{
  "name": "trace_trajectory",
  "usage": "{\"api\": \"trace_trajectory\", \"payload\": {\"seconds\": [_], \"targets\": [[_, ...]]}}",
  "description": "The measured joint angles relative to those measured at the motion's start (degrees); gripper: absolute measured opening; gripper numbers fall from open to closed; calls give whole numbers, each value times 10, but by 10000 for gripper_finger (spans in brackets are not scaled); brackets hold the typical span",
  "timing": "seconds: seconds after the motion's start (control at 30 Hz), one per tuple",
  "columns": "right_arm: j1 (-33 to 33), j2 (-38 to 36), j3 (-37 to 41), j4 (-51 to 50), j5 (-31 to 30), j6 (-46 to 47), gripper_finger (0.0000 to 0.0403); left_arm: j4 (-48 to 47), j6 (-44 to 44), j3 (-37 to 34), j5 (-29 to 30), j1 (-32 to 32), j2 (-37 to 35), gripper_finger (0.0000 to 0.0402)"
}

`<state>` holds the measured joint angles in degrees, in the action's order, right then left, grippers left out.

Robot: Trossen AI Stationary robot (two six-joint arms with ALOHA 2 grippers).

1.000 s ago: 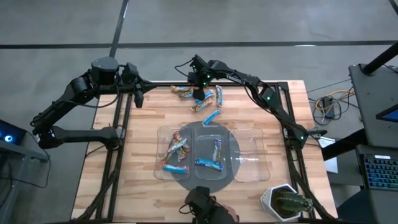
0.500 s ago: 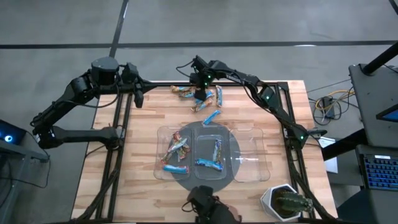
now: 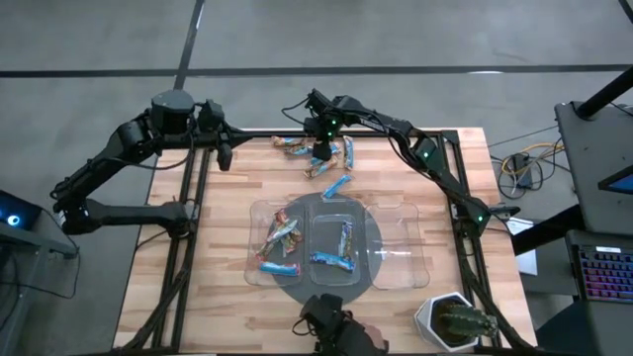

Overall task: Pick and place Granola Bars by type
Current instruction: Put the blue granola bar into the middle transparent bin

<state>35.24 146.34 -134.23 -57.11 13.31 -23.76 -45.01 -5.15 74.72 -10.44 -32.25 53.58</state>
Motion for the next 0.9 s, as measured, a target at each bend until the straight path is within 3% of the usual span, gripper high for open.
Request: {"api": "trace_trajectory", "payload": {"seconds": [0.47,0.9], "targets": [[0,0,1,8,1,-103,238,35,-9,0,0,0,3,0],[-1,0,1,12,18,-94,237,35,-10,0,0,0,2,0]]}}
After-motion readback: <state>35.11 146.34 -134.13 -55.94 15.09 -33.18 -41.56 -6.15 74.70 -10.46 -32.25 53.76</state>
